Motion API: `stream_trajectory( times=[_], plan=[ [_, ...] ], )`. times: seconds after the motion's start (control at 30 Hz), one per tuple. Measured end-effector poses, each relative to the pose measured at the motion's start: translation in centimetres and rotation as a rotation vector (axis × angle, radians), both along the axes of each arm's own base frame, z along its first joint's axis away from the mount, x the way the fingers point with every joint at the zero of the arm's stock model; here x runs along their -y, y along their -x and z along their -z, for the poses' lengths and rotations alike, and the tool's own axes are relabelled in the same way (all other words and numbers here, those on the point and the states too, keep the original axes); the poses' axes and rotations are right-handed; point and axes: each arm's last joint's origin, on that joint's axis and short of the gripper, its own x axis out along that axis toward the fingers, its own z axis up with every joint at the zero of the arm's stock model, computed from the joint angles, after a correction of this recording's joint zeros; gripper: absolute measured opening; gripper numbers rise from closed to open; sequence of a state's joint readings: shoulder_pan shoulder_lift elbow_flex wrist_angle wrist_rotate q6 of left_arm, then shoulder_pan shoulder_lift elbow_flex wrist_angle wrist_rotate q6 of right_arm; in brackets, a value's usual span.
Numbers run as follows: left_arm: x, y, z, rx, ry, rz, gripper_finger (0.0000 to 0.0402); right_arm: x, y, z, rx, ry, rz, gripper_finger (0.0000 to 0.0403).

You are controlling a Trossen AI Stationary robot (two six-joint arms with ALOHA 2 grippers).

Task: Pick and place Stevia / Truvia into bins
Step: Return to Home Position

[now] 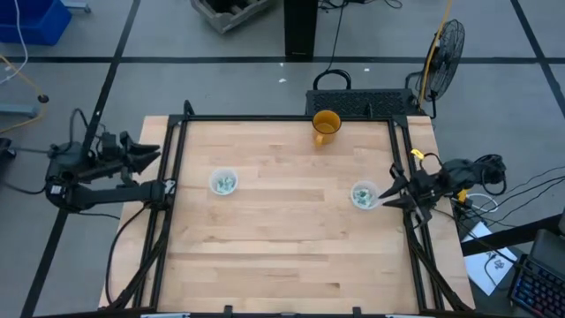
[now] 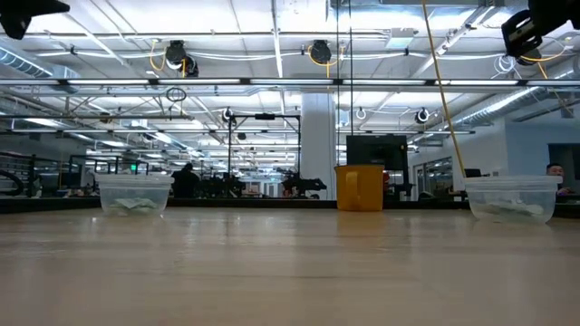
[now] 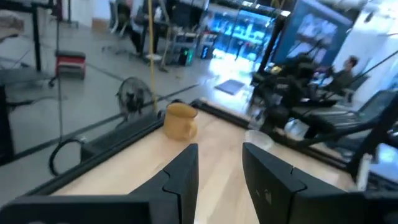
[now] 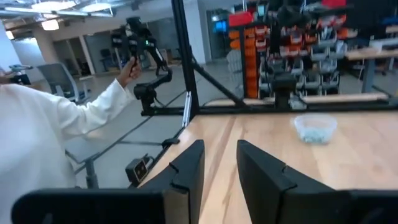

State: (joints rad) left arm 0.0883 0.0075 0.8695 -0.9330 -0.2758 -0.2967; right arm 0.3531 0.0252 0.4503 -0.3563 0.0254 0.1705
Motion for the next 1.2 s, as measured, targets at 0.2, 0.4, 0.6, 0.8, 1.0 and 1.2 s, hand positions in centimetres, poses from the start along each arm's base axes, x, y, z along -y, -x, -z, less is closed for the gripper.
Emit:
stream_trajectory(
  times=[0.2,0.4,0.6,0.8,1.0,1.2],
  plan=[
    [-0.1,-1.3,0.5,-0.006,-0.067,0.009,0.0129,-0.1,-0.2,0.8,0.025,0.047,0.004,0.0086],
    [-0.3,-4.4,1.8,0.071,-0.12,0.037,0.0129,-0.5,-1.4,2.6,0.063,0.032,0.003,0.0086],
    [-0.4,-8.4,4.9,0.15,-0.169,0.132,0.0129,-0.8,-2.2,4.1,0.108,0.019,0.002,0.0086],
    [-0.3,-11.1,8.8,0.219,-0.19,0.224,0.0129,-1.0,-2.7,5.4,0.101,-0.008,0.001,0.0086],
    [-0.4,-12.4,11.8,0.226,-0.172,0.241,0.0129,-1.2,-3.3,7.0,0.124,-0.019,0.004,0.0086],
    [-0.4,-13.0,13.7,0.205,-0.13,0.245,0.0129,-1.2,-3.3,6.9,0.167,-0.035,0.012,0.0086]
  ],
)
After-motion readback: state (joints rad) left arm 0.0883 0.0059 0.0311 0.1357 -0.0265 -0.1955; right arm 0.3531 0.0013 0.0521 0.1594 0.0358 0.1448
